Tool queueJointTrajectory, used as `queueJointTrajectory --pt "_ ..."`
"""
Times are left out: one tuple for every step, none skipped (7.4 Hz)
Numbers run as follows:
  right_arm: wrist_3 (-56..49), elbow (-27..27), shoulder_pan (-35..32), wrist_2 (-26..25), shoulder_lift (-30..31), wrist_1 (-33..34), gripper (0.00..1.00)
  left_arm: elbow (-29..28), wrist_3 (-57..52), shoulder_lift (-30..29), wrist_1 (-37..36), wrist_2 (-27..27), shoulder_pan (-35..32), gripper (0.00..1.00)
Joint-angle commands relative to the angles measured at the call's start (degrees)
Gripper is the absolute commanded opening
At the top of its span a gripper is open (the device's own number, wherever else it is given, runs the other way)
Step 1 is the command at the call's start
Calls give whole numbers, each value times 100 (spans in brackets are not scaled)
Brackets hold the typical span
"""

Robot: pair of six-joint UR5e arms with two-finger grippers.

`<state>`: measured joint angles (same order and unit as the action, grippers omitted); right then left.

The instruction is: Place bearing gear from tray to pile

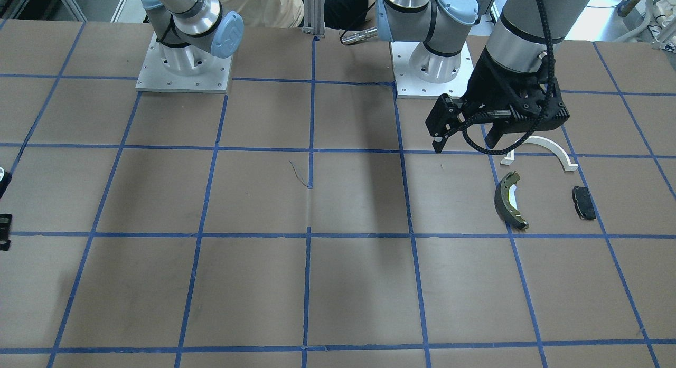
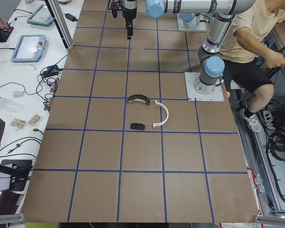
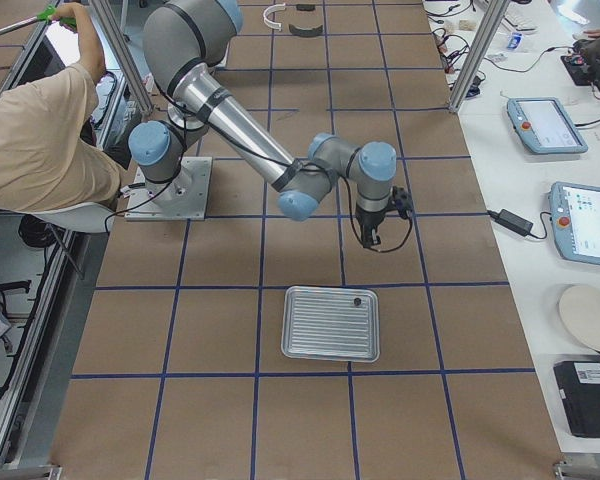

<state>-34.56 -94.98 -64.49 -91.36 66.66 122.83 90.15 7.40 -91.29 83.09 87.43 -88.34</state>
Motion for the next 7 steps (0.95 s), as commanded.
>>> queueJointTrajectory --pt "1349 -151 -1184 83 101 -661 4 -15 -1 14 6 -6 0 100" --pt "2138 -370 -1729 101 284 -646 4 -15 -19 23 14 11 0 100" --pt "2773 -616 -2352 188 356 -568 4 -24 -28 23 6 11 0 100" --pt "3693 -740 -2950 180 357 -184 4 -24 -28 23 6 11 0 100" --pt "4624 -802 -3634 180 365 142 4 -15 -37 23 6 11 0 100" --pt "5556 -803 -4276 180 278 371 5 -6 -37 41 14 11 0 100" --pt "5904 -803 -4683 171 138 652 5 -15 -54 50 15 20 9 100"
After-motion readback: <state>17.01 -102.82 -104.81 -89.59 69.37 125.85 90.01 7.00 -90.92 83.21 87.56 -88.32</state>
